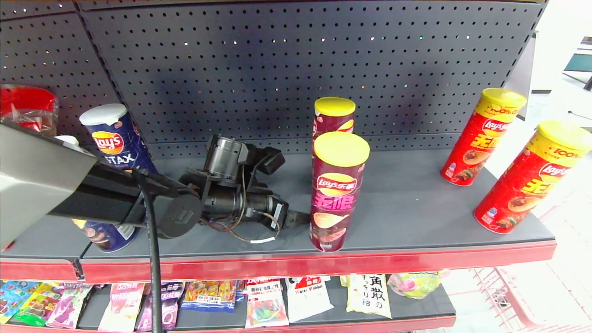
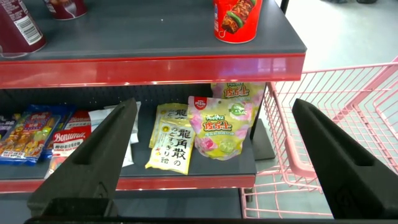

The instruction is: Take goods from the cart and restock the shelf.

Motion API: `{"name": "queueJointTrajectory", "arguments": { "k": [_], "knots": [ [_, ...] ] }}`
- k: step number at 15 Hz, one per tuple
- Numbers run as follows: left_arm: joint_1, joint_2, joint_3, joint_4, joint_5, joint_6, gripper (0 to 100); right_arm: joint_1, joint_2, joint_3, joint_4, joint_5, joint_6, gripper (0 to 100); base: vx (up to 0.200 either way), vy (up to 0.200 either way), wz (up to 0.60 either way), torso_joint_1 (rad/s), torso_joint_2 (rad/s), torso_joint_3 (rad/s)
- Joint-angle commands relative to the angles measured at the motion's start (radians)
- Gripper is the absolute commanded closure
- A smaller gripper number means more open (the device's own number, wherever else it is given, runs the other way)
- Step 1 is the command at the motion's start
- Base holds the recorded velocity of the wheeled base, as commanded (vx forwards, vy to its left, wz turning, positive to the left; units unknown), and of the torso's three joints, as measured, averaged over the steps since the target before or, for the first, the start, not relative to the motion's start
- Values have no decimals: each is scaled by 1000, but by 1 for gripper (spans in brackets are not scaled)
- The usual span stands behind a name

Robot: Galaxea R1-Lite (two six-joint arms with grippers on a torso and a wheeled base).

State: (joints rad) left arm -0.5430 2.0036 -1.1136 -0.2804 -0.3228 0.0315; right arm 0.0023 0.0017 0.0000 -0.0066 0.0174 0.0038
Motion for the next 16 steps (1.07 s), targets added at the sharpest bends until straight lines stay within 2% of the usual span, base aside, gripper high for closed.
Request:
{"name": "queueJointTrajectory", "arguments": {
  "k": [1, 7, 11, 13, 16],
  "knots": [
    [0, -11, 6, 3, -1, -1, 0, 1, 0, 0, 0, 1, 1, 0, 0, 0, 0, 0, 0, 0],
    [1, -29, 37, 1, 1, -1, 0, 1, 0, 0, -1, 1, 1, 0, 0, 0, 0, 0, 0, 0],
    [86, -143, 124, 0, -1, -2, 0, 1, 0, 0, -1, -1, 1, 0, 0, 0, 0, 0, 0, 0],
    [133, -330, 232, 4, -15, -4, 0, 1, 0, 0, -1, 1, 2, 0, 0, 0, 0, 0, 0, 0],
    [147, -698, 471, 10, -15, -12, 0, 1, 0, 0, 0, 1, 2, 0, 0, 0, 0, 0, 0, 0]
  ]
}}
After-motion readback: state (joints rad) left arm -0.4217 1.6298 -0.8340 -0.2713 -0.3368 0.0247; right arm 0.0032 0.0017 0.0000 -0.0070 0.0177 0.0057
